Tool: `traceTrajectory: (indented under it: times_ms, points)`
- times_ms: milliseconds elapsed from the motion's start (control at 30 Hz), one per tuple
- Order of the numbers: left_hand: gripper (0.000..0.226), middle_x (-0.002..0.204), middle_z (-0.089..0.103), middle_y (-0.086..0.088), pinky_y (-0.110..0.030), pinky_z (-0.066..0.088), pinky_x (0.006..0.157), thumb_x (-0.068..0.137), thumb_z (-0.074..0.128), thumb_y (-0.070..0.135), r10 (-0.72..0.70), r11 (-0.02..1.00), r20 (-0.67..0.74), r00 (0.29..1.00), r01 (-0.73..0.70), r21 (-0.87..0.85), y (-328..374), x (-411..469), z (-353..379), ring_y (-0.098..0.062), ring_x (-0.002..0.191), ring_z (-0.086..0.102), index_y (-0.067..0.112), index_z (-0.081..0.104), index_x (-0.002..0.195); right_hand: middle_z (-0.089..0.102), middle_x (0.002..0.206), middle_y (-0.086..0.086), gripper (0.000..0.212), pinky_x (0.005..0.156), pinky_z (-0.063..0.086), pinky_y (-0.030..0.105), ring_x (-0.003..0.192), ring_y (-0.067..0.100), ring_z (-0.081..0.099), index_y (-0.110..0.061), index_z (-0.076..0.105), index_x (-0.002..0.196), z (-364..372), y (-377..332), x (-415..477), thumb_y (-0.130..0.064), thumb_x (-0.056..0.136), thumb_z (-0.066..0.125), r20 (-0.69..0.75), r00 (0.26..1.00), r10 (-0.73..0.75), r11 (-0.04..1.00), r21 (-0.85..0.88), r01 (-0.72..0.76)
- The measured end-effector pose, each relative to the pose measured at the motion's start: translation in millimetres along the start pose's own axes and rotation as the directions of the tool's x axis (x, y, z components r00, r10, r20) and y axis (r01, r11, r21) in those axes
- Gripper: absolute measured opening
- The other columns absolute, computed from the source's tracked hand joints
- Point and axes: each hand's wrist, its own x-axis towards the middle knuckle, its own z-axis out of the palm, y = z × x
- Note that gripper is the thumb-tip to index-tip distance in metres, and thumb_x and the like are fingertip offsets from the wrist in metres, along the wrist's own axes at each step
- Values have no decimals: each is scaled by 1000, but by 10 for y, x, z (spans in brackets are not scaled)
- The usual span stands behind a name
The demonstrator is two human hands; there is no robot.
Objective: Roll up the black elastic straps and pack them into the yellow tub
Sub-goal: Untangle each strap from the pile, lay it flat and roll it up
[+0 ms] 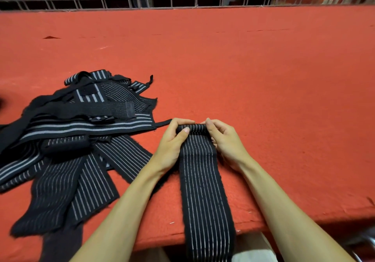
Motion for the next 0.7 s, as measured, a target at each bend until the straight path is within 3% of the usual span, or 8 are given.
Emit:
traceTrajectory:
  times_ms: [133,233,400,467,533,600,700]
  points:
    - [19,106,62,-1,-15,45,85,98,50,7,39,998,-14,999,-38,59,-25,17,-36,0,96,59,19,61,107,67,85,1,22,77,48,32,79,12,60,-11,68,92,86,-26,79,-28,97,56,-110,994,-2,1000,-22,0]
    - [26,109,59,-7,-12,40,89,93,55,3,95,982,-39,995,-88,165,-55,14,-74,0,100,56,23,65,105,68,91,3,8,79,50,29,83,11,62,-17,65,95,118,4,81,-14,96,57,-104,994,-42,998,31,46]
    - [46,114,55,0,-14,47,79,90,50,-12,-18,1000,-6,1000,18,-21,-28,37,-51,2,90,57,18,50,125,65,94,5,15,75,50,21,84,5,62,-8,61,97,98,16,16,5,91,58,-130,975,-179,984,-23,177]
    - [39,113,55,1,-14,46,81,94,53,-1,-56,998,-4,998,56,-11,-36,47,-43,0,92,56,20,49,126,65,92,5,18,72,51,20,80,5,63,-6,60,95,98,4,-1,10,89,58,-110,975,-195,981,-7,195]
    - [27,110,58,4,-17,46,84,95,54,23,-80,997,-6,997,80,6,-33,37,-22,0,95,58,24,52,122,67,90,1,22,75,51,22,82,6,64,-10,61,91,91,11,-3,12,86,60,-99,971,-220,975,-9,220]
    - [32,107,60,8,-16,44,87,91,47,42,-87,996,-42,995,88,22,-34,33,-3,5,94,58,24,54,116,68,87,-5,27,79,50,23,84,7,65,-14,62,88,88,15,-2,13,84,62,-94,964,-248,969,-9,248]
    - [26,99,59,10,-11,43,82,98,42,36,-80,995,-79,994,84,49,-37,48,5,11,86,56,16,55,108,69,85,-5,32,80,51,26,85,10,66,-16,63,86,84,18,-13,15,82,62,-74,963,-260,965,13,261]
